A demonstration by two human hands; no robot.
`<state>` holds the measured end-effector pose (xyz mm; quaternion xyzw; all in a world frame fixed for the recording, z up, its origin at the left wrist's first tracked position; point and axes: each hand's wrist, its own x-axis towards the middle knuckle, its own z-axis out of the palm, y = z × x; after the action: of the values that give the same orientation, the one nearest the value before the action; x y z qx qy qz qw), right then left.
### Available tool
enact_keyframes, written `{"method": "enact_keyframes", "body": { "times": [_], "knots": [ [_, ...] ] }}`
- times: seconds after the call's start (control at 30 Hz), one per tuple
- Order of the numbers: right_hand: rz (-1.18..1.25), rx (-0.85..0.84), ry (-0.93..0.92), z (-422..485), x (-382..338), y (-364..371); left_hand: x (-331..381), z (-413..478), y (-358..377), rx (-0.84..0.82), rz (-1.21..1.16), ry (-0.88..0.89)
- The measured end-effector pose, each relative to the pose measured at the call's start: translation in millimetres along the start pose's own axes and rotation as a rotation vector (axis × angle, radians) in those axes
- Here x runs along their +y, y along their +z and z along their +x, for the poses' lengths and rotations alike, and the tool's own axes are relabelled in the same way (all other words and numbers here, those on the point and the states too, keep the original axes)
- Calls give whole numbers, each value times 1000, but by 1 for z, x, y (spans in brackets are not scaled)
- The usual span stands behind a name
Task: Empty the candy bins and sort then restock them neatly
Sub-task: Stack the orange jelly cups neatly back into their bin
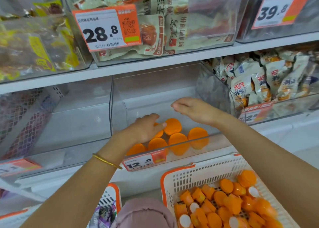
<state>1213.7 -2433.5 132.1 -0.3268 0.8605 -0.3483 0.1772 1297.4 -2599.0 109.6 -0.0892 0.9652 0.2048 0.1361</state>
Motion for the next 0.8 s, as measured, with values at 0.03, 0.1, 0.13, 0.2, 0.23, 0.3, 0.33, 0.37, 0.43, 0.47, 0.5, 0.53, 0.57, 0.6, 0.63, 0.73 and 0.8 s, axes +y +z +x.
{"method": "enact_keyframes", "body": {
  "times": [0.03, 0.1, 0.13, 0.2, 0.23, 0.3, 0.33, 0.37, 0.43, 0.47, 0.5, 0.53, 0.57, 0.6, 0.63, 0.73, 0.8],
  "knots": [
    [64, 53, -27, -19, -2, -7, 10, -9, 2, 94, -41, 53],
    [232, 129, -47, -65, 2, -20, 34, -31, 9, 314, -153, 209],
    [332, 162, -42, -90, 8, -25, 48, -42, 16, 403, -212, 318],
    [500, 230, -3, -133, 33, -29, 76, -59, 35, 438, -260, 531],
    [536, 259, 61, -149, 53, -26, 88, -62, 49, 382, -254, 600],
    [546, 284, 281, -168, 103, -6, 105, -54, 90, 142, -212, 608],
    [549, 279, 408, -170, 132, 8, 109, -44, 113, 5, -155, 580],
    [534, 266, 528, -169, 162, 27, 110, -31, 140, -127, -63, 535],
    [372, 214, 668, -163, 223, 67, 102, -5, 190, -325, 90, 476],
    [263, 179, 695, -161, 249, 90, 92, 7, 217, -392, 76, 469],
    [171, 145, 712, -160, 270, 111, 83, 16, 240, -426, 26, 449],
    [88, 114, 725, -160, 288, 130, 72, 25, 264, -450, -9, 395],
    [15, 85, 728, -160, 305, 147, 59, 33, 288, -453, 6, 329],
    [-52, 61, 720, -158, 320, 163, 46, 40, 313, -438, 71, 265],
    [-110, 33, 714, -154, 334, 176, 34, 46, 336, -441, 169, 197],
    [-327, -86, 636, -135, 360, 205, 7, 53, 386, -504, 391, 110],
    [-497, -149, 574, -124, 368, 219, 0, 54, 402, -506, 419, 109]
  ]
}}
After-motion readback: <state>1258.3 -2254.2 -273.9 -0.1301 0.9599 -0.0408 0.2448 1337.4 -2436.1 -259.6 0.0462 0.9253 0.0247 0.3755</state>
